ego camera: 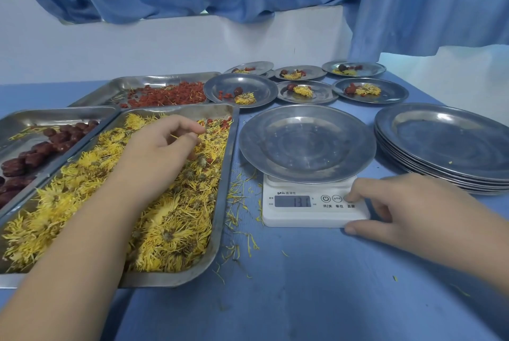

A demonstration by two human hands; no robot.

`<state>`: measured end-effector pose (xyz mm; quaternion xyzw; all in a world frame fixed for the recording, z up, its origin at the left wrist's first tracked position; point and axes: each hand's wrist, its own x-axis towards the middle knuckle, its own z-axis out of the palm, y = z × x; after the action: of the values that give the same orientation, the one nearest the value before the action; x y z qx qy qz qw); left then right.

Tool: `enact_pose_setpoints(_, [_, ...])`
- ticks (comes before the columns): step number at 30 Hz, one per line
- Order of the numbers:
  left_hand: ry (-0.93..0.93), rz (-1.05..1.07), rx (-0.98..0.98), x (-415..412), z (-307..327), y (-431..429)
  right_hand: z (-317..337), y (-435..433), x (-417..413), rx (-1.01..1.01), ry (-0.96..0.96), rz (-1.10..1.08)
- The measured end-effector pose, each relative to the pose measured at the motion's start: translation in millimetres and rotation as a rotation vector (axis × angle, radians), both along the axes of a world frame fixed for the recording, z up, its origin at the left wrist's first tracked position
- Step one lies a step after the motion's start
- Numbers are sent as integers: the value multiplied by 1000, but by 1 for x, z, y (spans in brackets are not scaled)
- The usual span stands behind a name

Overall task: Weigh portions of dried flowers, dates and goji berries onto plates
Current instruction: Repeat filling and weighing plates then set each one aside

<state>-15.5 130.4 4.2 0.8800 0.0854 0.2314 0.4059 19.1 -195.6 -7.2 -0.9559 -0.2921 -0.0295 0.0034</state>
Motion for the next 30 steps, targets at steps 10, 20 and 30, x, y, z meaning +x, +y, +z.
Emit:
enact_pose_setpoints(10, [-55, 110, 96, -20, 10, 28, -9, -8, 9, 437, -92, 166])
enact_pose_setpoints(20, [50, 137, 133, -35, 20, 48, -19, -2, 12, 458, -131, 278])
enact_pose_setpoints(30, [501, -80, 240, -55, 31, 55, -28, -4, 18, 459, -127, 284])
